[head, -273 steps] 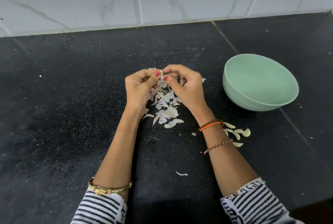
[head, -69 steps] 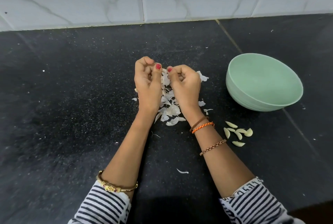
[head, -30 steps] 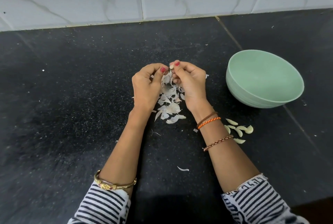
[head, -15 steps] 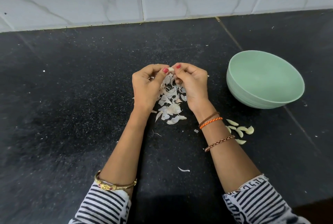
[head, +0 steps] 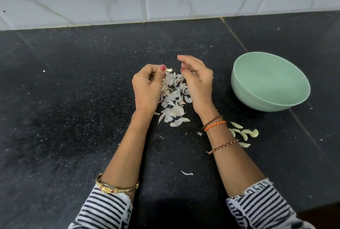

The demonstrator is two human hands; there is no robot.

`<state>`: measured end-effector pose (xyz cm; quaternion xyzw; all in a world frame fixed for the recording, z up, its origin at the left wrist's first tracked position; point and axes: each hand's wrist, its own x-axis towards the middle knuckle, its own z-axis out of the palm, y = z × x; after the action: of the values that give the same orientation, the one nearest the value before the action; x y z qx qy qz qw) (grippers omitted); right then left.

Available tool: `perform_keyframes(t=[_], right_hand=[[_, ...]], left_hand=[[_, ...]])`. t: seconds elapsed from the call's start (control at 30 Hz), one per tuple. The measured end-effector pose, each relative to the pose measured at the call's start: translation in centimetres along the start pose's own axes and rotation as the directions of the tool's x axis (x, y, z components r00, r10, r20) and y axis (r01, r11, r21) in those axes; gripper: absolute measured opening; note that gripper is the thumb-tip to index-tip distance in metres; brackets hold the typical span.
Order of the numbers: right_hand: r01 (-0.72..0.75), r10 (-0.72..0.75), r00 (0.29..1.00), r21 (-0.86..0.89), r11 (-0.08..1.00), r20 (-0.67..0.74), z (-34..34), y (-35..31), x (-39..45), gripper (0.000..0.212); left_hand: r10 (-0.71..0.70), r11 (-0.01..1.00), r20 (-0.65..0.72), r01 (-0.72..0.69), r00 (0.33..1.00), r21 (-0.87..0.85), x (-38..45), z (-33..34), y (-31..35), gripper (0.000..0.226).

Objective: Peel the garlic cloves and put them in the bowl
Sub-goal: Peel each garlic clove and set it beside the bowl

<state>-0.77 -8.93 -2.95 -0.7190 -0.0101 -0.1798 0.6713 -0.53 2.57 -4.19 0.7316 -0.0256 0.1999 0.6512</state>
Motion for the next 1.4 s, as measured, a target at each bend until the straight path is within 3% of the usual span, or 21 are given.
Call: perform_keyframes(t=[0.1,0.23,0.4,0.57,0.7,0.87,0.93,1.13,1.4], right_hand=[[0.04,-0.042,0.997,0.036,0.999,0.06,0.0,-0.2,-0.1,0.018],[0.069,-0.068,0.991,-0.005,0.998,0.119,-0.1,-0.1,-0.2,0.011],[0.044,-0.043,0.987,-0.004,0.999,0.152,0.1,-0.5,-0.4,0.023],[0.001,-0.005,0.985,0.023,1.0,0.174,0.4,-0.6,-0.5,0.019],[-0.062,0.046,0.979,0.076,0.995,0.196,0.5,-0.5,-0.7,0.018],[-0.134,0.093,0.973,0.189,0.973,0.211,0.2,-1.0,-0.3,0.02],[-0.156,0.112,0.972,0.209,0.965,0.208,0.0,-1.0,-0.2,0.023],[-0.155,0.131,0.982,0.188,0.97,0.133,-0.3,-0.4,0.0,0.026],[-0.003,-0.002,0.995,0.05,0.999,0.097,-0.3,0.1,-0.1,0.028]], left_hand=[[0.024,0.999,0.006,-0.024,1.0,0.049,-0.1,0.0,0.1,0.014],[0.041,0.996,-0.003,-0.04,0.999,0.081,0.0,-0.1,0.0,0.013],[-0.032,0.999,-0.047,0.031,0.998,-0.018,-0.2,0.5,-0.3,0.027],[-0.149,0.974,-0.091,0.131,0.985,-0.184,-0.2,1.2,-0.2,0.034],[-0.126,0.98,-0.081,0.111,0.989,-0.165,-0.2,1.2,-0.1,0.039],[-0.097,0.984,-0.105,0.08,0.99,-0.157,-0.1,0.8,-0.1,0.012],[-0.08,0.982,-0.089,0.064,0.993,-0.176,0.0,0.5,-0.2,0.019],[-0.014,0.998,-0.001,0.014,1.0,-0.066,-0.4,0.3,0.2,0.015],[0.083,0.987,0.076,-0.092,0.994,0.129,-0.2,-0.2,0.3,0.013]])
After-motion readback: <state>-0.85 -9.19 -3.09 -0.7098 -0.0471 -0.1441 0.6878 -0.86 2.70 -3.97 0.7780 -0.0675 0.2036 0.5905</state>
